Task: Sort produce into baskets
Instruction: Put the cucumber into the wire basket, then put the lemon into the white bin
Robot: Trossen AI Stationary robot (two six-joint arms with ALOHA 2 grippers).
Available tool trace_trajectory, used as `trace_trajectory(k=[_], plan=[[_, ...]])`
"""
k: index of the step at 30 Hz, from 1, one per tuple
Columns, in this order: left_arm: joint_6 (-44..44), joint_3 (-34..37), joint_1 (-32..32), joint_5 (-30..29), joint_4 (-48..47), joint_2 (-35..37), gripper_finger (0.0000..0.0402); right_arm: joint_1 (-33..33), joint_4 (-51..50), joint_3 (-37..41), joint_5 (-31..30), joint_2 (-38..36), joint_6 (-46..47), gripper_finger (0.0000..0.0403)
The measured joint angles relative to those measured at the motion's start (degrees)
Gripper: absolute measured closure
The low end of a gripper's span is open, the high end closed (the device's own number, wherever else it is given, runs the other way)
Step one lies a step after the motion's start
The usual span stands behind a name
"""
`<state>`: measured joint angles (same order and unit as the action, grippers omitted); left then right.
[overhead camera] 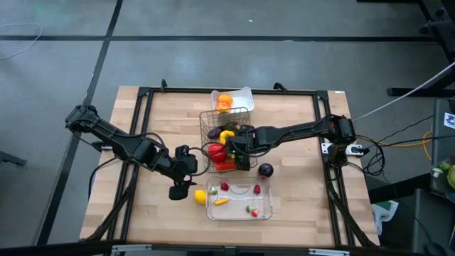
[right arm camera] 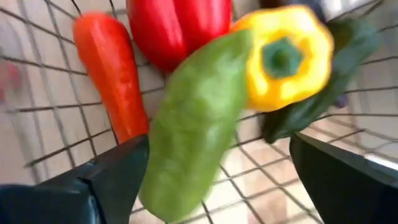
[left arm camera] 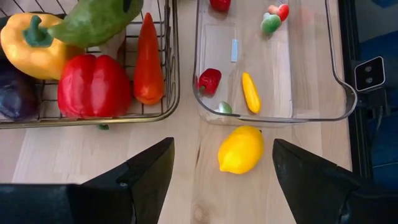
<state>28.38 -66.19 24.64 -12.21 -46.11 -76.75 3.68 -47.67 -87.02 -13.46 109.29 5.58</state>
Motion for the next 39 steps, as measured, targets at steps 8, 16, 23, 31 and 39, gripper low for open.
trace_trajectory(k=[8, 16, 23, 31, 39], plan=[[0.1, 0.0, 0.0, 0.0, 0.0, 0.0, 0.0135, 0.1, -6.9, -9.6, -1.0, -0.7, -0.2, 0.0017], [0.0, 0.0, 0.0, 0.0, 0.0, 0.0, 0.0135, 2.5, -19.0, -17.0, -6.4, -2.5, -0.4, 0.0017], [-3.0, 0.0, -0.4, 0.0, 0.5, 0.0, 0.0135, 8.5, -28.2, -17.0, -11.9, -8.7, 6.2, 0.0017], [1.6, 0.1, -0.2, 0.0, 2.2, 0.0, 0.0135, 15.6, -36.3, -17.0, -12.1, -12.0, 14.7, 0.0017], [-3.6, 7.6, 4.1, 0.0, 9.7, -1.2, 0.0135, 21.7, -37.9, -11.6, -12.9, -13.5, 18.1, 0.0017]])
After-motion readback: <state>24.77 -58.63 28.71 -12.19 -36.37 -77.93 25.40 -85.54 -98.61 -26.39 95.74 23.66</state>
